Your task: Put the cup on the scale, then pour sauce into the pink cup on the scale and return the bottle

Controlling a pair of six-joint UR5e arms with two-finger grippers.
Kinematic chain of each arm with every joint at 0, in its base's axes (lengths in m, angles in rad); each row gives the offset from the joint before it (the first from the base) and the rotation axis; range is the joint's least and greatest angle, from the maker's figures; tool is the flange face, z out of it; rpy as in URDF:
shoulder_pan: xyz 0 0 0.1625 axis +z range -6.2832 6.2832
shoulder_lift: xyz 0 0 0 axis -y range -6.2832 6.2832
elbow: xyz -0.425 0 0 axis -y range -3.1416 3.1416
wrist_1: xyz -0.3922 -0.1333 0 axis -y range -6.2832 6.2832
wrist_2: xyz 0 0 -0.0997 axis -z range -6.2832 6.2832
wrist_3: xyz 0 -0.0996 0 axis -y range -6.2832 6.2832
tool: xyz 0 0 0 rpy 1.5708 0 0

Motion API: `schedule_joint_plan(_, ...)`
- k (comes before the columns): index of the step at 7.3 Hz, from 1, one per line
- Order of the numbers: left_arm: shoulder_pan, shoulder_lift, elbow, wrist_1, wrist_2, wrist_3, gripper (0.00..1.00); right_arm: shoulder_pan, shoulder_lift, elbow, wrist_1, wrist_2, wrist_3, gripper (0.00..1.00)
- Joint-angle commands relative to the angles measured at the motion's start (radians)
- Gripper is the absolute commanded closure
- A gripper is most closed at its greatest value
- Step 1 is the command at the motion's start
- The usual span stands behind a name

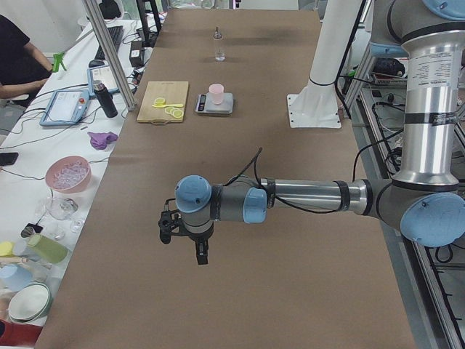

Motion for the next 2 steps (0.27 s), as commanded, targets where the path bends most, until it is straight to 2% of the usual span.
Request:
schedule_joint_plan(1, 0.0, -0.001, -0.001, 0.0, -0.002, 0.0, 0.02, 0.001, 0.001, 0.001, 0.001, 0.0, 0.0, 0.0)
schedule_joint_plan(2, 0.0, -0.001, -0.001, 0.0, -0.002, 0.0, 0.02, 0.001, 0.001, 0.001, 0.001, 0.0, 0.0, 0.0)
